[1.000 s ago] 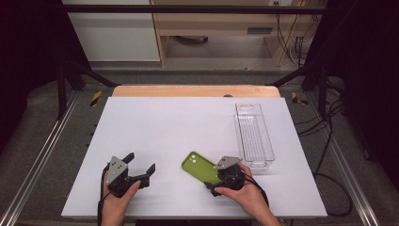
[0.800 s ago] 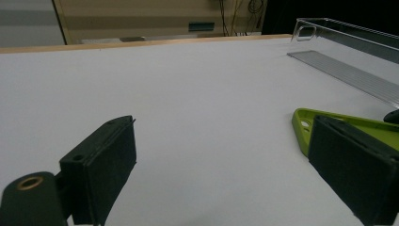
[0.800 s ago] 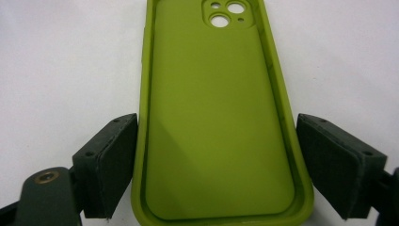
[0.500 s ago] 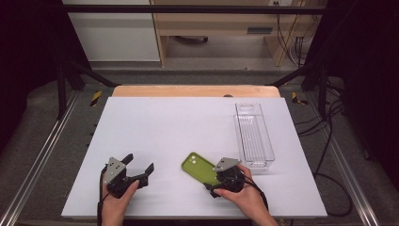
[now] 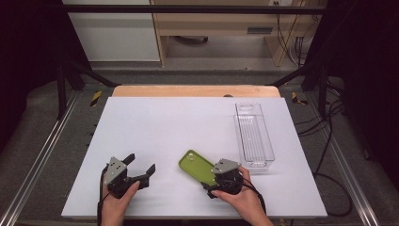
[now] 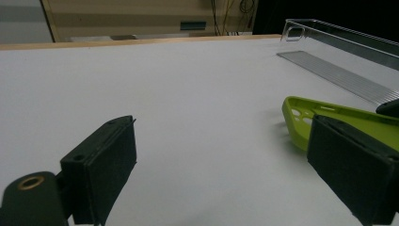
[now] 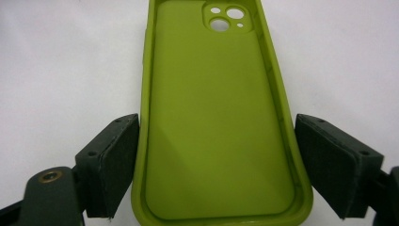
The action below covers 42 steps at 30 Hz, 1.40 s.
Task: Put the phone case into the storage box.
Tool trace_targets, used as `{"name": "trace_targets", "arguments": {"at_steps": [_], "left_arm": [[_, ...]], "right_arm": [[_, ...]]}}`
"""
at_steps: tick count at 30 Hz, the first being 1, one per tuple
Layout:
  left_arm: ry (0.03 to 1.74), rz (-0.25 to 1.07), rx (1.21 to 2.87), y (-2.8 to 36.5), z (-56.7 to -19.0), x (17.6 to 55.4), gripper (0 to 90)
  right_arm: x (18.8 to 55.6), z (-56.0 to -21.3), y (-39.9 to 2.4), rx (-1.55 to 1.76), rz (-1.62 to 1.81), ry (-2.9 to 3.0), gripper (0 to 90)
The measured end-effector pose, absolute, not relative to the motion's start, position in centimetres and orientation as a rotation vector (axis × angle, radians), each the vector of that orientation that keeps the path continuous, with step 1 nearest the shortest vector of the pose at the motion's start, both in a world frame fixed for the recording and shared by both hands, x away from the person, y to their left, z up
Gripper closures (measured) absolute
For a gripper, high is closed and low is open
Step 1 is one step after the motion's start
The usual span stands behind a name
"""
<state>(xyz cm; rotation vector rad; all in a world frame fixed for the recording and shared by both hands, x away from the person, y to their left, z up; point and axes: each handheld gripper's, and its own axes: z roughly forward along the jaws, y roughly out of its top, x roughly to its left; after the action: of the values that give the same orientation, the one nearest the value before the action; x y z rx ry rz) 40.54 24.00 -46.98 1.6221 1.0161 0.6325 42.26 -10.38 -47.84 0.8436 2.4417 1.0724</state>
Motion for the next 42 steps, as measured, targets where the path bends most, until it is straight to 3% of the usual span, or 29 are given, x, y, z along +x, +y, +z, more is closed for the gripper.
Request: {"name": "trace_targets", "arguments": {"at_steps": [11,24,34,42], "left_arm": [[0.982,0.602,1.635,22.9,-46.5,40.4,2.0],[0.858,0.536,1.664,20.3,-43.9,41.1,2.8],[0.822,0.372,1.613,17.9,-42.0,42.0,6.9],[0.815,0.317,1.622,15.5,-41.3,42.8,6.3]], "right_arm": [[41.8,-46.9,-10.2,0.796,1.187,2.297,17.5],[41.5,-45.6,-10.5,0.789,1.305,2.116,17.5],[41.3,-45.1,-11.0,0.787,1.336,2.018,17.4],[41.2,-45.0,-11.1,0.802,1.351,1.988,17.3]]}}
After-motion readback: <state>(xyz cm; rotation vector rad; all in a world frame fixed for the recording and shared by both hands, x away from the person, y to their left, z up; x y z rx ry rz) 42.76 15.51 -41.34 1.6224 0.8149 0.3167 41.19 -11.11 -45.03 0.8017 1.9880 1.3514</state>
